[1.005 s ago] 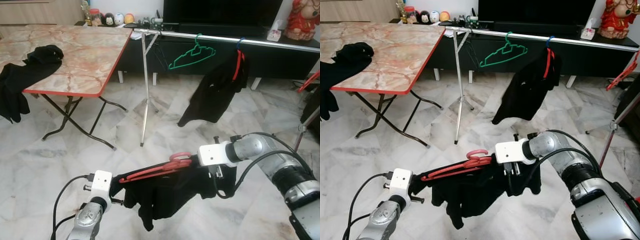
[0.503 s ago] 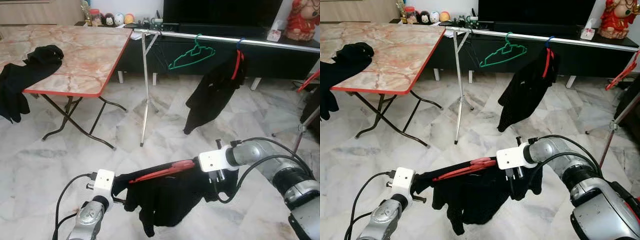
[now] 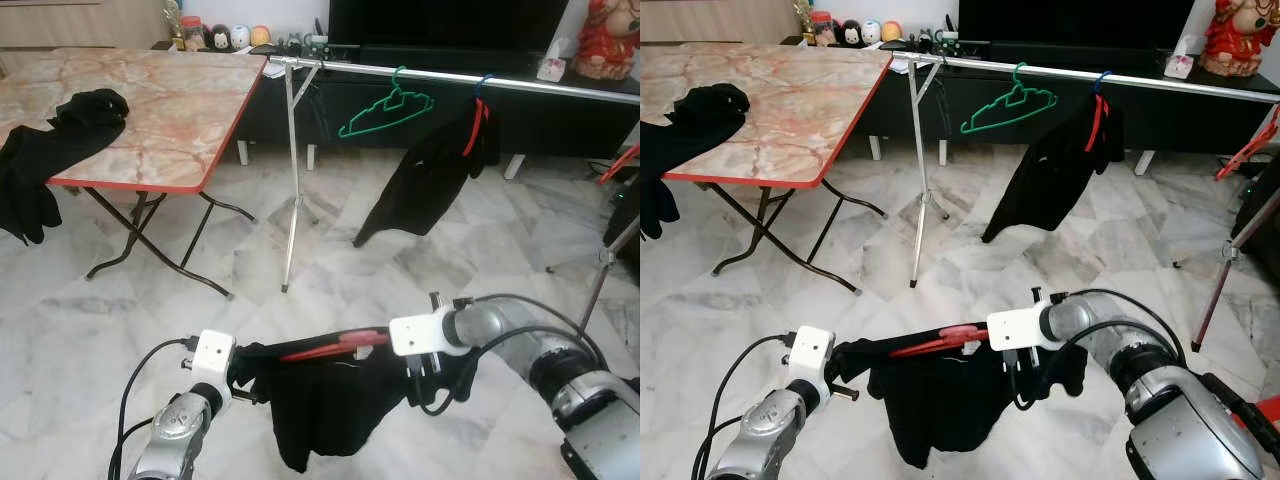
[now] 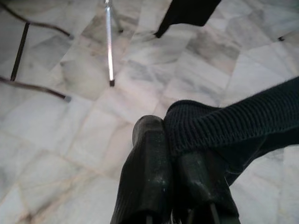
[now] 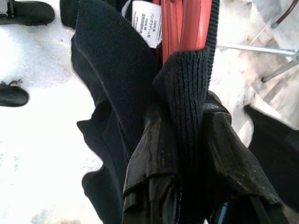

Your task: Hang hanger

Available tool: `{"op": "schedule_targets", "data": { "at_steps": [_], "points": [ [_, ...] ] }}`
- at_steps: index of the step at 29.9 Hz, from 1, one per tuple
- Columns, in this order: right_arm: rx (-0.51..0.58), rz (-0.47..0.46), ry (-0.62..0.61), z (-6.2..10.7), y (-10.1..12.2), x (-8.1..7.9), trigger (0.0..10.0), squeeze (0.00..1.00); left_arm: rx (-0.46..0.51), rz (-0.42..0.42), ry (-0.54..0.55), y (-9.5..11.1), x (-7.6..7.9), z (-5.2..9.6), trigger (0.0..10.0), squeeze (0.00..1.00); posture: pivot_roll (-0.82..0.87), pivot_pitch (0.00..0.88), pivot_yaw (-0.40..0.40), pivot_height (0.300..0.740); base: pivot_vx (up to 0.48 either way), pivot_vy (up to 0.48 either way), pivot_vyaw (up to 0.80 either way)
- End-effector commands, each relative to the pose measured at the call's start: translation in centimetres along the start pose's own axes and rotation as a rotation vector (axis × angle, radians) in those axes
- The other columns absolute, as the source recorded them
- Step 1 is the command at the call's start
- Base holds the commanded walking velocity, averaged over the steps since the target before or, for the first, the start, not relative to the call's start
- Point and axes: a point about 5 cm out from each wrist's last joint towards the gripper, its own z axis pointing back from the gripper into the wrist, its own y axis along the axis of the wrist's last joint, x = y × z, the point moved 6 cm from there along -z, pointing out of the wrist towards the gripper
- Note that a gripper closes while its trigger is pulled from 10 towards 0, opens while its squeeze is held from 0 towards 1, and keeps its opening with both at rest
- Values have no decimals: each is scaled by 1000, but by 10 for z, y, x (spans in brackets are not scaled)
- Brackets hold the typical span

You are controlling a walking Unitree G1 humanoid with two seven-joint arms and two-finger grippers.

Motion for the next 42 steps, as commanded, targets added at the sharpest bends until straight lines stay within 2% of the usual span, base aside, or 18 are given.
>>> {"op": "schedule_targets", "data": {
  "at_steps": [1,4,9,10,14,16,19,21,24,28,29,31,34,35,38,40,42],
  "points": [
    [-12,-24,-3,0,-3,0,0,0,20,26,0,9,-5,1,10000,0,-130,0,28,732,0,0,0],
    [-25,-66,-7,-6,-2,-5,0,0,64,55,-35,30,0,-2,10000,0,-130,0,28,732,0,0,0],
    [-38,-142,-65,-12,-3,-5,0,0,80,77,-99,46,11,-3,10000,0,-130,0,28,732,0,0,0],
    [-37,-214,-111,-13,-4,-1,0,0,65,78,-108,51,14,-5,10000,0,-126,0,25,732,0,0,0],
    [-7,-364,-158,-17,-4,-4,0,0,103,106,-195,79,30,-2,10000,0,-121,0,28,732,0,0,0],
    [-8,-382,-169,-17,-4,-3,0,0,99,105,-206,82,32,-1,10000,0,-123,0,30,732,0,0,0],
    [7,-462,-197,-20,-1,-2,0,0,104,82,-239,89,40,-1,10000,0,-126,0,31,732,0,0,0],
    [14,-486,-189,-22,1,-4,0,0,110,82,-248,93,43,0,10000,0,-126,0,31,732,0,0,0],
    [-4,-479,-128,-32,5,-23,0,0,142,99,-288,111,56,3,10000,0,-115,0,30,732,0,0,0],
    [-8,-483,-124,-33,5,-26,0,0,135,104,-294,113,58,5,10000,0,-115,0,30,732,0,0,0],
    [58,-583,-178,-35,17,-15,0,0,130,66,-353,114,70,9,10000,0,-119,0,30,732,0,0,0],
    [99,-649,-200,-37,26,-10,0,0,129,53,-410,115,82,14,10000,0,-116,0,28,732,0,0,0],
    [102,-692,-242,-37,26,-4,0,0,123,33,-481,116,95,20,10000,0,-110,0,26,732,0,0,0],
    [123,-746,-287,-35,27,3,0,0,98,12,-519,112,101,25,10000,0,-107,0,26,732,0,0,0],
    [144,-782,-311,-33,28,9,0,0,80,-5,-536,108,103,28,10000,0,-107,0,26,732,0,0,0],
    [196,-826,-327,-30,33,17,0,0,60,-38,-579,102,109,33,10000,0,-110,0,27,732,0,0,0],
    [215,-825,-336,-29,36,21,0,0,47,-56,-599,98,112,36,10000,0,-110,0,27,732,0,0,0]
  ]
}}
